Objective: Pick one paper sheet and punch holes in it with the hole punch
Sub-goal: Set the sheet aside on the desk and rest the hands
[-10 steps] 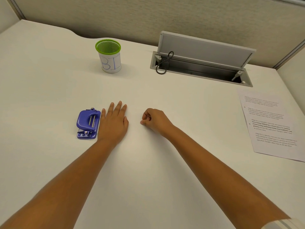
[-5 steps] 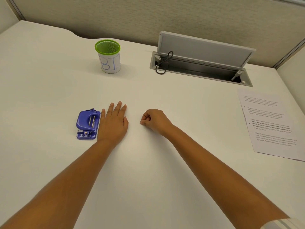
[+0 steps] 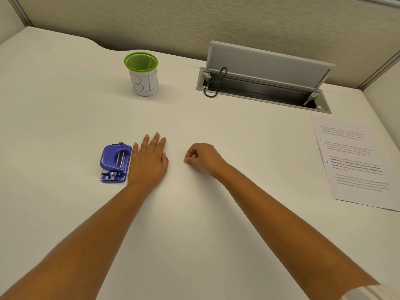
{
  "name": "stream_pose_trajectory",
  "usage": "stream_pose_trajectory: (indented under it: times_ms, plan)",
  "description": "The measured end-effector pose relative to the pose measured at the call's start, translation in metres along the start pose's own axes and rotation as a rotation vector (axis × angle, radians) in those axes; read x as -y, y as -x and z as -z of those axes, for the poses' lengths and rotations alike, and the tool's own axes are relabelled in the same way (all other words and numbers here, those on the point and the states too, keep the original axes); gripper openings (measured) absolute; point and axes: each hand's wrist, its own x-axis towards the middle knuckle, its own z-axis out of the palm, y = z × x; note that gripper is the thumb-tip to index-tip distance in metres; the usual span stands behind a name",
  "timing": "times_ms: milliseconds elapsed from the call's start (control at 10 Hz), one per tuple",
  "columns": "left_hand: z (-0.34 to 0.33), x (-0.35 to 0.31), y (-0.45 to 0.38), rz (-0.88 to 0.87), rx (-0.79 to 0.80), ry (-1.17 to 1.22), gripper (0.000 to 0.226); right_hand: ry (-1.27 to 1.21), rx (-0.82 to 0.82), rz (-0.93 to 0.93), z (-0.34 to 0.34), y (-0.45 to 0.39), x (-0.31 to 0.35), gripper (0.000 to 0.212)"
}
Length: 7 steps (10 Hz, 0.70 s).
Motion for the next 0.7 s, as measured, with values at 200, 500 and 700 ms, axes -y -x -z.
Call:
stream_pose_trajectory:
  times_ms: [200, 500, 700]
  plan:
    - [0.000, 0.000, 0.000, 0.001, 0.003, 0.001, 0.052, 0.059, -0.004, 0.001, 0.000, 0.001, 0.004, 0.015]
    - [0.000, -0.001, 0.000, 0.001, -0.002, 0.006, 0.052, 0.143, 0.054, -0.081, -0.002, -0.004, 0.011, 0.024]
    - [-0.001, 0.000, 0.000, 0.001, -0.001, 0.006, 0.052, 0.136, 0.066, -0.081, 0.000, -0.004, 0.010, 0.022]
